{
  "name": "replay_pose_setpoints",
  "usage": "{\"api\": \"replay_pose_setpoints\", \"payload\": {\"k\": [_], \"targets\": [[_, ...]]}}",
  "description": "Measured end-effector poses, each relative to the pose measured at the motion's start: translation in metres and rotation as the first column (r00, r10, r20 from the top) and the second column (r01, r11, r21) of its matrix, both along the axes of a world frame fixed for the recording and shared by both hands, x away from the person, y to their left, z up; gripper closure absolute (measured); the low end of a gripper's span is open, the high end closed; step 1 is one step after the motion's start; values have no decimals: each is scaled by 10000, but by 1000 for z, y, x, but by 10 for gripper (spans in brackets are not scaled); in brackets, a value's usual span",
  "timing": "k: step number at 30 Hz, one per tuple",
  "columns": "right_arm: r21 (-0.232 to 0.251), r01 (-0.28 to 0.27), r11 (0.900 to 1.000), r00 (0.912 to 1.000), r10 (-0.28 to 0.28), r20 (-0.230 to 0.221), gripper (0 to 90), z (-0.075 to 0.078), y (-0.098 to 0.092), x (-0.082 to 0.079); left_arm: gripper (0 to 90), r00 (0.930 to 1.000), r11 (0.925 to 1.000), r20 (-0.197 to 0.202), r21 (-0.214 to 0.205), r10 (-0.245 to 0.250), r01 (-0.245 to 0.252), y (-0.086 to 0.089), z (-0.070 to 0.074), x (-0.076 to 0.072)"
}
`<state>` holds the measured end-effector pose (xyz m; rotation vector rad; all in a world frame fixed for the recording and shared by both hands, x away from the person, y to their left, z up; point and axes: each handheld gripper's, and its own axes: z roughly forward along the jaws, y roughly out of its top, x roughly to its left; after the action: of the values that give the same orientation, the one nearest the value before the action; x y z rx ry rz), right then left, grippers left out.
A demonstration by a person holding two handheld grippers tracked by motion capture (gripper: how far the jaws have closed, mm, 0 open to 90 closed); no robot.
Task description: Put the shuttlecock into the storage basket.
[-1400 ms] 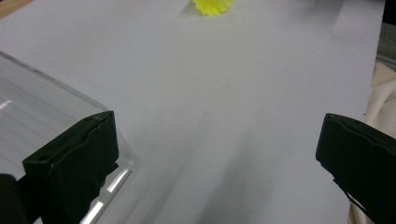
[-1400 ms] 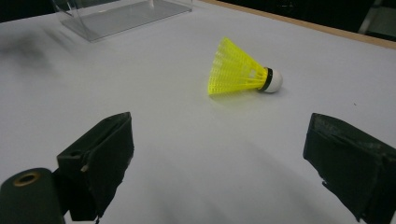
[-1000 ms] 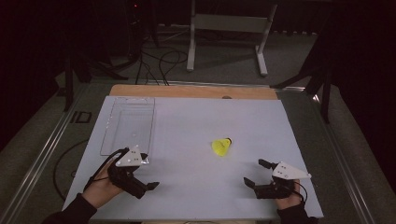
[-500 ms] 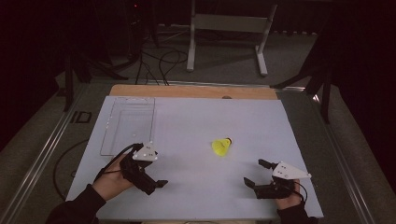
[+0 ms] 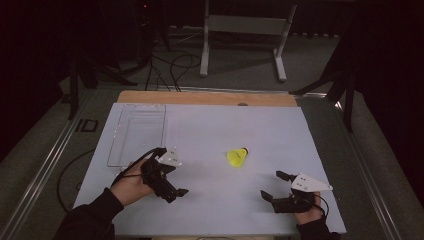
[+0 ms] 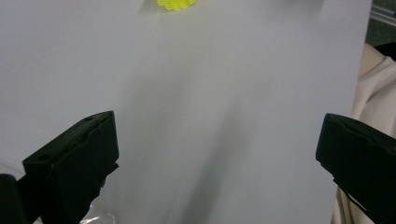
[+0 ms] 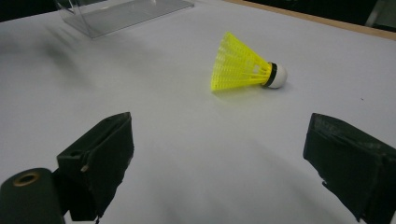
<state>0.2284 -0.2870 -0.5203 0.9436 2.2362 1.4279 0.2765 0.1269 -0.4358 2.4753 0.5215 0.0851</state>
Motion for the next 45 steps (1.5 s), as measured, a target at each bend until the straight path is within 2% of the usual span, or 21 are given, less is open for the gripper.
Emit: {"api": "replay_pose_setpoints", "payload": {"k": [15,21,33,45], "targets": [[-1,-31,10000,10000,31,-73,89,0,0,0,3,9983,9985,-358,282,-455,465,-23,4,15],[-22,-55,10000,10000,55,-60,88,0,0,0,3,9980,9976,-246,377,-574,583,-33,5,19],[-30,-90,10000,9999,89,-61,89,0,0,0,3,9981,9978,-254,352,-559,568,-51,8,32],[2,-121,9999,9999,121,-111,89,0,0,0,3,9994,9988,-65,336,-343,345,-69,12,44]]}}
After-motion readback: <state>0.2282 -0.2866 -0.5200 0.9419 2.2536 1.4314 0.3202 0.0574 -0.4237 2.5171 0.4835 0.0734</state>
